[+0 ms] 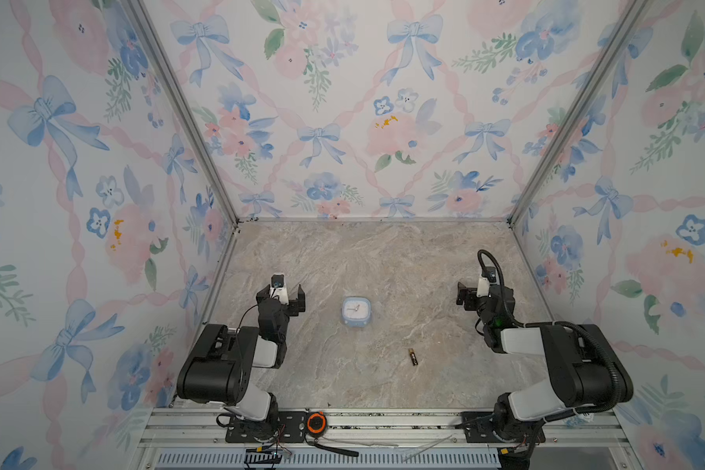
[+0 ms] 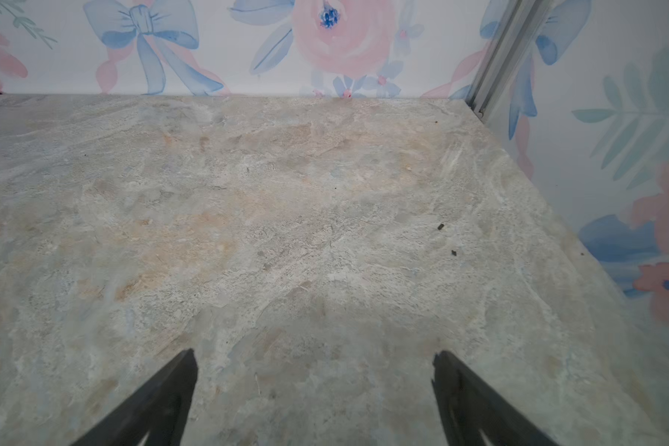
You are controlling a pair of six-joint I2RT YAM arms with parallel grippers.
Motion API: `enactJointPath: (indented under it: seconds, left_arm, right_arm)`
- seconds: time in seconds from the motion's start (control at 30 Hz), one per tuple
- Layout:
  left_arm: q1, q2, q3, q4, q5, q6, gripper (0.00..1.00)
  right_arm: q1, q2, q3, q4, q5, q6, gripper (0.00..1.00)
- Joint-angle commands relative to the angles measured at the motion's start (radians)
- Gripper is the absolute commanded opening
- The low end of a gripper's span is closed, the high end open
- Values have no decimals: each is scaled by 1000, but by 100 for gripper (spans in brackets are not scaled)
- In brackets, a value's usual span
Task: Insert the battery into the alarm
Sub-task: Move the alarm to the center of the board.
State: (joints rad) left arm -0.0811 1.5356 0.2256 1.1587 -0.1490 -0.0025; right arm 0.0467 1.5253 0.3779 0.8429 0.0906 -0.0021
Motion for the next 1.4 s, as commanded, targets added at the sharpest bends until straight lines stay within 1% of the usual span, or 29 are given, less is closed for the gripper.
enactJointPath:
  seconds: [0.0,0.9,1.03,1.07,1.13,1.17,1.2,1.23,1.27,1.3,1.33,1.37]
  left_arm:
    - [-5,16,14,29,-10,13,98]
    - [-8,15,8,39,-17,14,98]
    - [19,16,29,-3,25,-4,98]
    - [33,16,33,-11,37,-14,98]
    - [37,14,35,-15,41,-16,98]
    - [33,9,37,-11,23,-16,98]
    - [21,-22,56,-69,-40,-15,98]
    - [15,-69,101,-180,-74,-29,98]
    - [17,-120,179,-354,-90,-42,98]
    - [14,-152,233,-447,-124,-60,98]
    - [13,-173,267,-493,-164,-98,98]
    - [12,-202,302,-553,-195,-166,97]
  right_arm:
    - [4,15,21,29,9,-9,96]
    - [-7,15,21,29,-10,-3,96]
    - [-7,15,20,29,-9,-1,96]
    - [-3,12,14,38,15,2,96]
    - [21,-23,-56,149,162,22,96]
    - [38,-67,-99,201,244,21,96]
    - [63,-147,-111,149,332,22,96]
    - [86,-222,-96,46,385,19,96]
    - [102,-329,-53,-130,406,34,96]
    - [111,-418,12,-335,412,77,96]
    - [113,-480,74,-502,424,140,96]
    - [114,-541,138,-682,431,226,96]
